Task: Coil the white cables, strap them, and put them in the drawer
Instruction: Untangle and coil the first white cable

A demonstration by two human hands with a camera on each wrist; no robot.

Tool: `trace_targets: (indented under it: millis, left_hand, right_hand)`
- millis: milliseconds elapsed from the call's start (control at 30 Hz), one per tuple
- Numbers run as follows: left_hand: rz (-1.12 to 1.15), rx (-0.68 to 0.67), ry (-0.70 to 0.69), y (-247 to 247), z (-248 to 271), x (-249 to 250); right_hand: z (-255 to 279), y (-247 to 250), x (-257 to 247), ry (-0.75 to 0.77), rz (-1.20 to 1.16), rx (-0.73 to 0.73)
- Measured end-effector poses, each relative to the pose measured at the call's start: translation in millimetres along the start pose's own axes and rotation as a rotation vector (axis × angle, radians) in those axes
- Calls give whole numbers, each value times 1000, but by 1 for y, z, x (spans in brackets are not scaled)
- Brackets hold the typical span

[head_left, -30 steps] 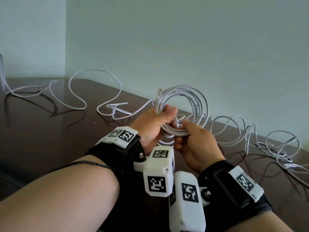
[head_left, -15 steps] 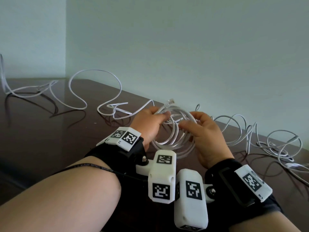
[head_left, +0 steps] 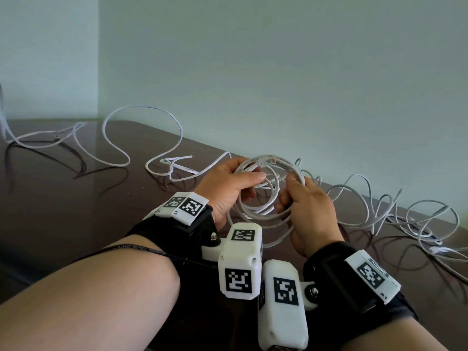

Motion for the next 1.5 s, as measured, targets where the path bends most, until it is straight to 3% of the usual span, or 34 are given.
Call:
trace_targets:
  millis: [133, 267, 367, 600, 800, 933, 1067, 1233, 1367, 1500]
  left_hand:
    - [-181, 78, -100, 6, -3, 1]
    - [-322, -88, -146, -3, -1, 5]
    - [-423, -218, -102, -9, 2, 1]
    - [-566, -204, -85, -6, 1, 1]
    - [-795, -282, -96, -9, 6, 3]
    - [-745, -257, -97, -9, 4, 2]
    - [-414, -136, -55, -2, -2, -3]
    - [-143, -122, 53, -6, 2, -7]
    - [-14, -76, 60, -6, 2, -7]
    - [-192, 25, -27, 1, 2, 1]
  right_hand:
    - [2, 0, -5, 70, 236, -32]
    - [1, -5, -4, 97, 322, -131]
    - [4, -8, -4, 88, 331, -192]
    - [6, -9, -7, 84, 70, -227]
    - [7, -8, -12, 187, 311, -183]
    - [5, -6, -13, 129, 200, -104]
    - [4, 5, -15, 59, -81, 37]
    - [9, 5, -17, 6, -360, 87]
    - [8, 7, -22, 77, -55, 75]
    - [4, 9, -20, 54, 124, 3]
Point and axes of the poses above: each hand's wrist, its own z-axis away from the middle knuckle, its own y-axis out of the back of the hand, x = y × z, the point moved 5 cm from there along -z, towards the middle knuckle, and after that the axes turned 8 degrees about z, right-handed, at the moved point
